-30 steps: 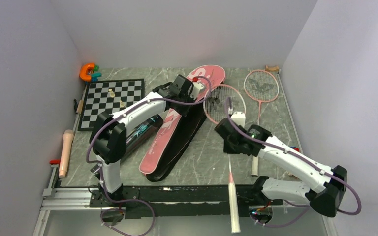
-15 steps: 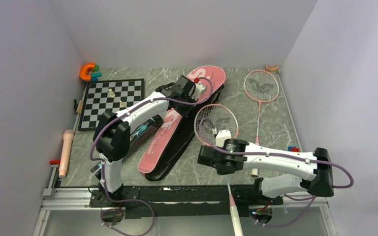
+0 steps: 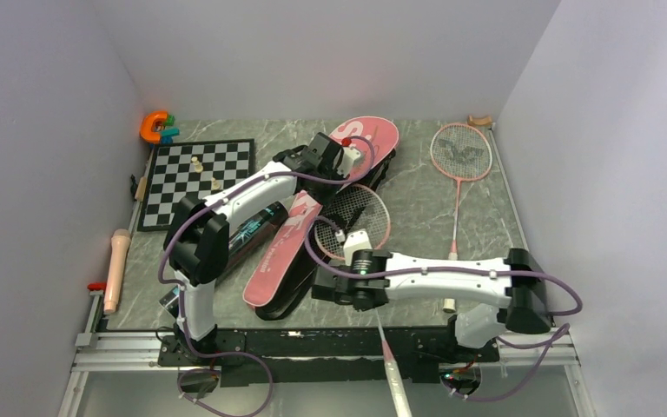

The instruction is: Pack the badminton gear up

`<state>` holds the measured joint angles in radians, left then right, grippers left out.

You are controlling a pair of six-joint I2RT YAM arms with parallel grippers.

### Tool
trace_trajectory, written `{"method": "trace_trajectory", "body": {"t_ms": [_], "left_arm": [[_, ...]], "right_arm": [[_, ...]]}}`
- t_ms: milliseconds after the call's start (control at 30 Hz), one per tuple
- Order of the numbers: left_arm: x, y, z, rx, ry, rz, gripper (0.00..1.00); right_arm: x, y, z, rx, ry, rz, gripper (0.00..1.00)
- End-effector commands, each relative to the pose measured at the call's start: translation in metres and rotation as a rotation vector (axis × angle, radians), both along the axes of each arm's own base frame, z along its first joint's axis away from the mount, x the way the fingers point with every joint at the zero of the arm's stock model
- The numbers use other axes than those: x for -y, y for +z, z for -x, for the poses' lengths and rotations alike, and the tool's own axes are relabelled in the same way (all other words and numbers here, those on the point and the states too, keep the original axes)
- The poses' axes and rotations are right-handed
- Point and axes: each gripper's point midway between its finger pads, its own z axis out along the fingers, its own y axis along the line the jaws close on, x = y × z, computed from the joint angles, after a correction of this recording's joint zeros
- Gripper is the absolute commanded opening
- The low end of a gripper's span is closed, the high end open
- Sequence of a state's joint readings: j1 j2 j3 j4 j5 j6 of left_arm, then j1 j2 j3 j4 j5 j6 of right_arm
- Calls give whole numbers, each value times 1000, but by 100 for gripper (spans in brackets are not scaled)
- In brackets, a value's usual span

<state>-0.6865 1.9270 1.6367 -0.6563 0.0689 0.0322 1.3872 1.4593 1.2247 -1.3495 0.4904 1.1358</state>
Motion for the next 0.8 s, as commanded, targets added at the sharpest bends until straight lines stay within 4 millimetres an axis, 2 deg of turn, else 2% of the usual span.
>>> {"method": "trace_trajectory", "body": {"t_ms": [0,167,300,533,767], "left_arm": [[9,36,12,16,-44,109,0],[13,40,24,-9,-90,146,0],[15,42,35,-35,-124,175,0],[13,50,53,-58,-170,213,0],[13,56,57,-61,-176,229,0]], "right_arm": [[-34,-2,-21,59,78,-18,0],[-54,-6,-46,81,96,-39,0],[-65,0,-80,127,76,-85,0],[-65,1,-137,195,-12,-162,0],[-65,-6,-168,240,-102,-211,0]]}}
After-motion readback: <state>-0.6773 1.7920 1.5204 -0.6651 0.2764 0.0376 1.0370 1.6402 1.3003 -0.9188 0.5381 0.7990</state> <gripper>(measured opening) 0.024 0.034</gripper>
